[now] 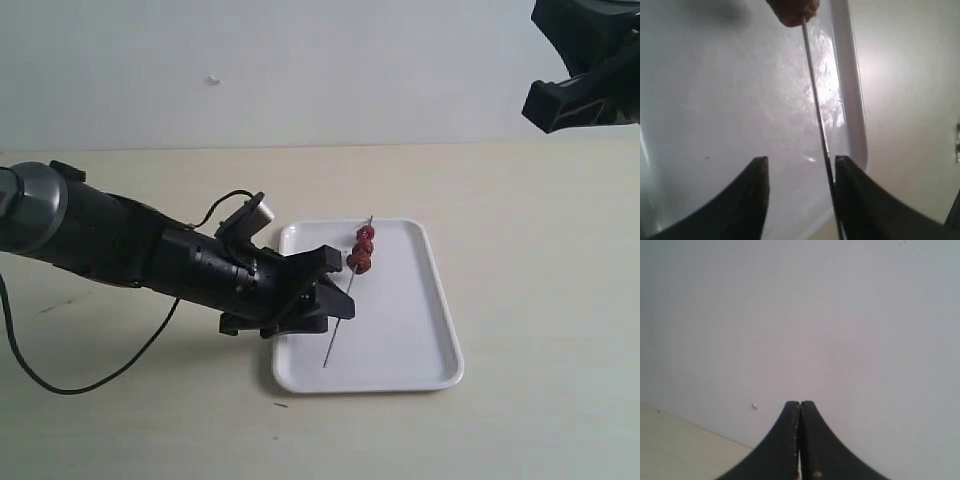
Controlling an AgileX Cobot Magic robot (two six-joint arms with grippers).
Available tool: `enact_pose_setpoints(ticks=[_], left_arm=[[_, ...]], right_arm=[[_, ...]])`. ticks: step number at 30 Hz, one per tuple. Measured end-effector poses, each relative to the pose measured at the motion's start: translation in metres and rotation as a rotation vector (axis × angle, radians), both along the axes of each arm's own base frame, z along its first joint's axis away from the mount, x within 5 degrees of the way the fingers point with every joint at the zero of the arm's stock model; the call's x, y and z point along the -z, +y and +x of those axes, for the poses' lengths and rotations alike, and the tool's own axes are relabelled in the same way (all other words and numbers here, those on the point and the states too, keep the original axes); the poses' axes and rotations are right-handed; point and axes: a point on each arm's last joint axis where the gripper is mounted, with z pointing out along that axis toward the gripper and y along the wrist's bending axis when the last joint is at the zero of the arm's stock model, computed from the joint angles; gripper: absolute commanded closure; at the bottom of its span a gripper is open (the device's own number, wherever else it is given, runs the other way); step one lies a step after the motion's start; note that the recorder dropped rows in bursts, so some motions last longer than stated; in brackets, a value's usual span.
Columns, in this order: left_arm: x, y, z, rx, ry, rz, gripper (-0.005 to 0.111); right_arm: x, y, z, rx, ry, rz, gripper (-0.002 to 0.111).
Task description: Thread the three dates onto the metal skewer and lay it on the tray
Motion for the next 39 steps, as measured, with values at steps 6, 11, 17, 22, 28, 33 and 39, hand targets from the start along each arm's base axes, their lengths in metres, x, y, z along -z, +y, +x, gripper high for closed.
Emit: enact_pose_setpoints(ticks=[6, 11, 17, 22, 28, 33, 39], left_arm=[[0.000, 0.001, 0.001, 0.010, -0.008, 0.002, 0.048], [-0.001, 0.006, 0.003, 0.028, -0.009, -0.016, 0.048], [-0.002, 0.006, 0.002, 0.063, -0.031, -0.027, 0.048], [-0.004, 0.006, 0.002, 0.099, -0.069, -0.031, 0.050], [-0.069, 0.040, 0.020, 0.101, -0.362, -0.062, 0.107], [-0.130, 0.093, -0.001, 0.070, -0.701, -0.006, 0.107], [-0.158, 0.130, -0.057, 0.101, -1.013, 0.222, 0.107]], right_arm=[[0.000, 0.000, 0.000, -0.001, -0.001, 0.001, 0.108], [0.000, 0.000, 0.000, -0.002, -0.002, -0.001, 0.108], [0.000, 0.000, 0.000, -0.003, -0.001, -0.001, 0.108], [0.000, 0.000, 0.000, -0.003, -0.001, 0.001, 0.108], [0.000, 0.000, 0.000, -0.004, -0.003, -0.001, 0.108], [-0.004, 0.000, -0.003, -0.005, -0.011, 0.008, 0.108], [-0.003, 0.000, -0.003, -0.006, 0.007, 0.032, 0.108]])
